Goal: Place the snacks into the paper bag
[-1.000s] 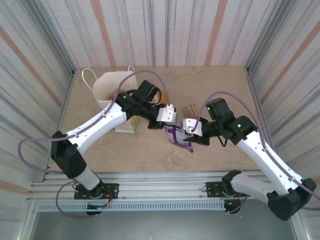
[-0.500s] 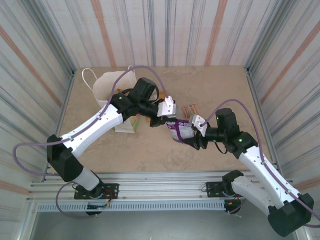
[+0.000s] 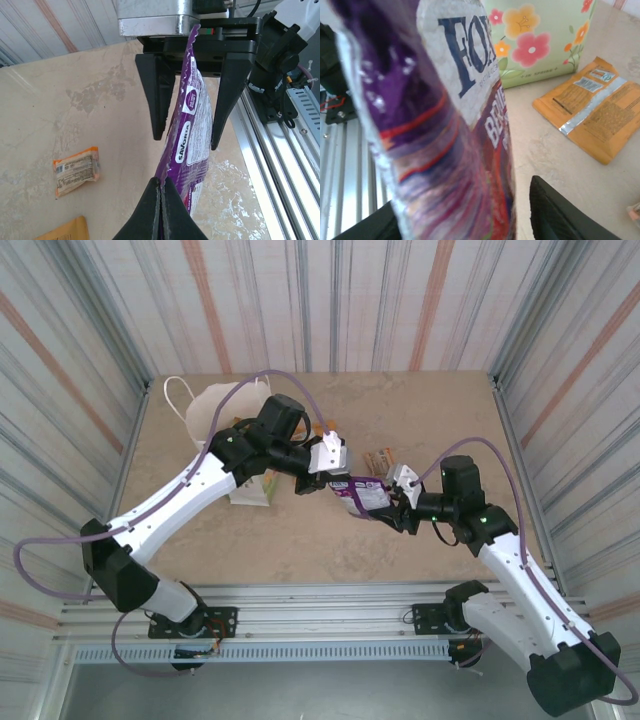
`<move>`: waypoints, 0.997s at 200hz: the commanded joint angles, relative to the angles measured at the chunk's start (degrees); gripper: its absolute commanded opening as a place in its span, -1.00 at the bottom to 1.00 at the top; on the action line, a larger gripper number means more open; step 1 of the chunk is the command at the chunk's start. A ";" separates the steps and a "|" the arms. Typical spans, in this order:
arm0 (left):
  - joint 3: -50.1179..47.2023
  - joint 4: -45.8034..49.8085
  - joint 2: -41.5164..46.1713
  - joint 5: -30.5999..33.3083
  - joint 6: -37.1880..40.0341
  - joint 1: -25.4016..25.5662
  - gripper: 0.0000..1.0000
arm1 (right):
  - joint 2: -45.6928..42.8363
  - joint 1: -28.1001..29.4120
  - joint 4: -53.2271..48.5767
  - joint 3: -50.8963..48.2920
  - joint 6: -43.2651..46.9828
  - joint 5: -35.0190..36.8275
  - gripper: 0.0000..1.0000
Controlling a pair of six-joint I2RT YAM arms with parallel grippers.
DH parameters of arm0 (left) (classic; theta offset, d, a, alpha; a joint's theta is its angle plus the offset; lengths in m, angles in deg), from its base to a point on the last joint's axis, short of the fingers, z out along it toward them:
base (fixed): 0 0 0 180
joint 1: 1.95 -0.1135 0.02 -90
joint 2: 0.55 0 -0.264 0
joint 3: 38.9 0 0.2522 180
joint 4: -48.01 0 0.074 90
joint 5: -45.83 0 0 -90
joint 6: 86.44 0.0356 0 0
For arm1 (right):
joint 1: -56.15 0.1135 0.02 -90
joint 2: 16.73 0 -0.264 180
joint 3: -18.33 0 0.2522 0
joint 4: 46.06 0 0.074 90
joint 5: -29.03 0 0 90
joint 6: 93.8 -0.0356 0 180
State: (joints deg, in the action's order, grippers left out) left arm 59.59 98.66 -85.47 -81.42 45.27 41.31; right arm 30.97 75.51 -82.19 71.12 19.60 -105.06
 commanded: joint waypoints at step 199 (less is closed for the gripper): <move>-15.32 -22.04 16.12 4.85 -34.39 -5.87 0.58 | 8.16 -10.21 41.15 4.73 -34.78 -21.82 -0.78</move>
State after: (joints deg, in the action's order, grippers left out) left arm 47.44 82.70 -71.97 -72.48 15.83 36.31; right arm 38.05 65.76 -50.45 72.10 -7.37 -123.10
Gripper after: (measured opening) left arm 0.790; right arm 0.240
